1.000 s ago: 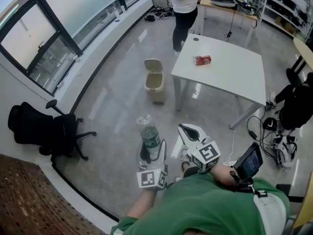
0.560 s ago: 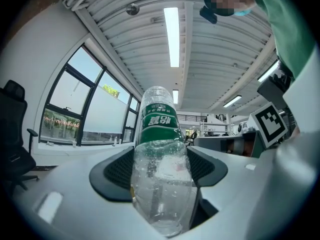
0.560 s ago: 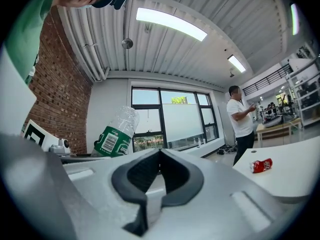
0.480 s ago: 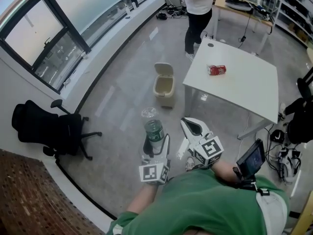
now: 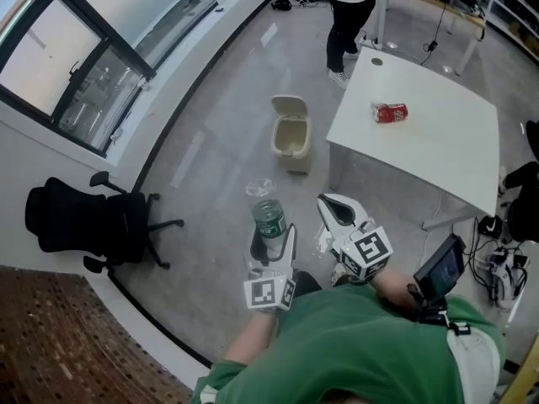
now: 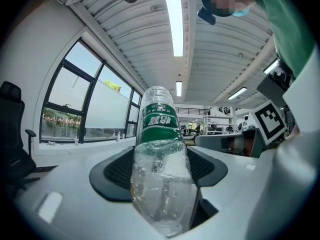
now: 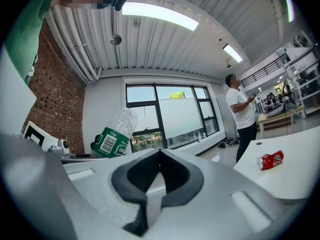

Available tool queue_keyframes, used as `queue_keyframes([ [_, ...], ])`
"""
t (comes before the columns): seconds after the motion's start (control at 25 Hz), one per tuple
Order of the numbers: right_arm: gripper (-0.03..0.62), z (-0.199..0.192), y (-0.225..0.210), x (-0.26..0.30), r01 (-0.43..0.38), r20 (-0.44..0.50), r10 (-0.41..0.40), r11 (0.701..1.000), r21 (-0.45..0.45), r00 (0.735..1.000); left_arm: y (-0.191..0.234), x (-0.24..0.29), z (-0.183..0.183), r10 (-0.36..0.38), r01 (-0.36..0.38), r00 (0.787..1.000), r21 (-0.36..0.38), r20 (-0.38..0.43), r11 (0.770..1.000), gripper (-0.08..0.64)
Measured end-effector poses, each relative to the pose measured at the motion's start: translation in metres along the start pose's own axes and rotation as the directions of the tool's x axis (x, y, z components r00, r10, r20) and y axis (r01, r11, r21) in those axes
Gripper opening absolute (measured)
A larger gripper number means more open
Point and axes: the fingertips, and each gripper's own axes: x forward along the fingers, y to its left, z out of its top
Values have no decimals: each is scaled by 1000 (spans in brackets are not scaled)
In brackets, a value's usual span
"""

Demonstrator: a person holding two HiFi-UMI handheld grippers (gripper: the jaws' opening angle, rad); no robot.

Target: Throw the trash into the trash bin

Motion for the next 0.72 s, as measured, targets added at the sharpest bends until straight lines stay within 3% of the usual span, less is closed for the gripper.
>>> queue_keyframes([
  [0.32, 3, -2, -20, 61, 105, -34, -105, 994, -6, 994, 49, 62, 0, -93, 92, 995, -23, -27, 995, 334],
  [0.72, 3, 14, -18, 136, 251, 3, -251, 966, -56, 968, 121, 123, 14, -247, 246, 969, -46, -14, 968, 333],
])
